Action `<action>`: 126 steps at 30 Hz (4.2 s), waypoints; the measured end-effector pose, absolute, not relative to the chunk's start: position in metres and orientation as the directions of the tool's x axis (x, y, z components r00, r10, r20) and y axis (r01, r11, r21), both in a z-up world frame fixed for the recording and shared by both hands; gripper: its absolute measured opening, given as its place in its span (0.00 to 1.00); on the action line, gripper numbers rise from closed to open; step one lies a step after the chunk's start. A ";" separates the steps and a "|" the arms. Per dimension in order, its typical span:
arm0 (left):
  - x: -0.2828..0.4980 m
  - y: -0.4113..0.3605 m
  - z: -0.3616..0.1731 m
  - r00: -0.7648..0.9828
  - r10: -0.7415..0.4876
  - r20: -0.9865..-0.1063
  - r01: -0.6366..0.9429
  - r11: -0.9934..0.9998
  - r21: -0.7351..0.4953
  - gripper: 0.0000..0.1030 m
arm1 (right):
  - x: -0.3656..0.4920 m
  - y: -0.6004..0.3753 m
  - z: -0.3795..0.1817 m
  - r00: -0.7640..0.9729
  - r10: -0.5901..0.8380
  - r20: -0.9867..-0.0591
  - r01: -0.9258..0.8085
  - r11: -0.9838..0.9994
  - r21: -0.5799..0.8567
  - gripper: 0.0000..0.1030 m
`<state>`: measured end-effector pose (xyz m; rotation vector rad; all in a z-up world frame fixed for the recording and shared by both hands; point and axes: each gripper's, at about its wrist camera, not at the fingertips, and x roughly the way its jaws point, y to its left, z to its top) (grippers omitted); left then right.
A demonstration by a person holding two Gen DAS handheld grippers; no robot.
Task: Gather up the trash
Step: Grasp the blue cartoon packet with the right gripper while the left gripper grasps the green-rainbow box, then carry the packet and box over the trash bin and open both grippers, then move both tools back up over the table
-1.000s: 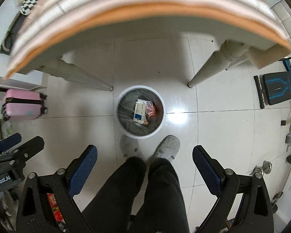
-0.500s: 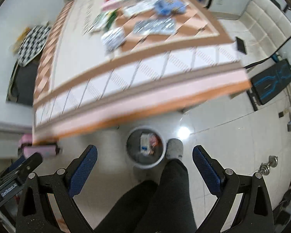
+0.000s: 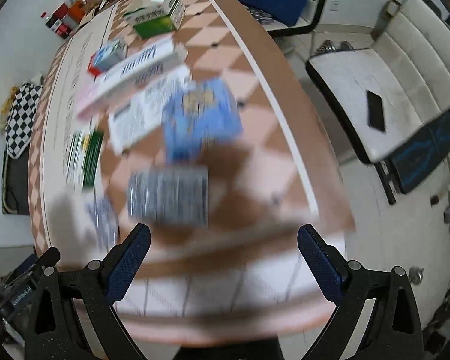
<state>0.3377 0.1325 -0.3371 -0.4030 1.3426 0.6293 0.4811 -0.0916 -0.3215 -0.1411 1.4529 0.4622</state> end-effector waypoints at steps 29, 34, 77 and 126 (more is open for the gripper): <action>0.423 0.178 -0.376 0.012 0.143 -0.990 -0.562 0.819 0.112 0.66 | 0.579 -0.065 -0.360 -0.042 0.394 -0.918 -0.313 0.868 0.386 0.10; 0.399 0.172 -0.346 0.044 0.223 -0.974 -0.615 0.774 0.149 0.66 | 0.568 -0.073 -0.344 -0.003 0.400 -0.917 -0.344 0.860 0.376 0.09; 0.079 0.032 -0.580 0.114 -0.281 -0.953 -0.742 0.613 -0.269 0.65 | 0.141 -0.204 -0.549 -0.174 0.204 -0.964 -0.265 0.933 0.245 0.08; 0.022 0.027 -0.379 0.057 0.025 -0.998 -0.662 0.749 -0.019 0.87 | 0.103 -0.138 -0.403 -0.076 0.081 -0.994 -0.552 0.827 0.110 0.98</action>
